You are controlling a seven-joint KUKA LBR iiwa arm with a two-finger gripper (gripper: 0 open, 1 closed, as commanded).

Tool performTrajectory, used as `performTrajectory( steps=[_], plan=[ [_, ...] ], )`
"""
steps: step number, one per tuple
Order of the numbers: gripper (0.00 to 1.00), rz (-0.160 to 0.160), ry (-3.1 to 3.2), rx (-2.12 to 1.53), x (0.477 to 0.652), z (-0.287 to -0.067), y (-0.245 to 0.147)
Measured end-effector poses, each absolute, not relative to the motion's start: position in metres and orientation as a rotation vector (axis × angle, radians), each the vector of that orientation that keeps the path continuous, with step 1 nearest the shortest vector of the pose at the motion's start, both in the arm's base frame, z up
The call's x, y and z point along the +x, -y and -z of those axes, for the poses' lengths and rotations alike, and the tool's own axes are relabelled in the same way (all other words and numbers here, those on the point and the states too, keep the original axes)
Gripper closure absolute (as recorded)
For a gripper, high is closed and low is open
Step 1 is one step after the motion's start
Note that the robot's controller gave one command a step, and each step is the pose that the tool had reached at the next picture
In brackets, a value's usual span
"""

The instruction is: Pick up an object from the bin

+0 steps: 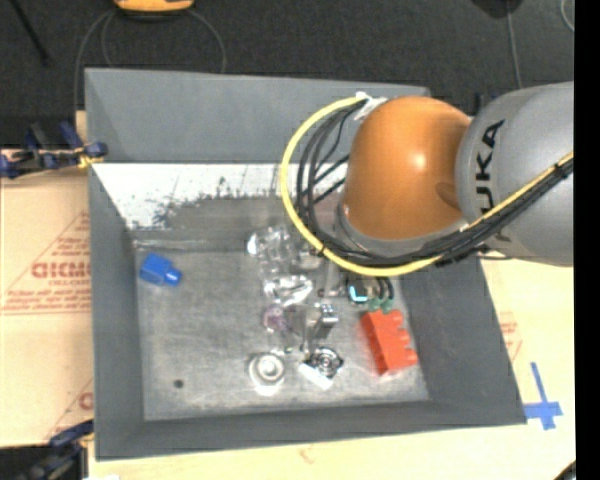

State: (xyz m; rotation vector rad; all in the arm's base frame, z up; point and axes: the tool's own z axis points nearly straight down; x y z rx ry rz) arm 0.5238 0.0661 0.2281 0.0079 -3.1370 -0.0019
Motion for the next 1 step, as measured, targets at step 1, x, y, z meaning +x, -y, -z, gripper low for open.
performTrajectory(
  steps=[1],
  plan=[
    [0.00,-0.003,3.125,0.274,0.4973,-0.0823,-0.0373]
  ],
)
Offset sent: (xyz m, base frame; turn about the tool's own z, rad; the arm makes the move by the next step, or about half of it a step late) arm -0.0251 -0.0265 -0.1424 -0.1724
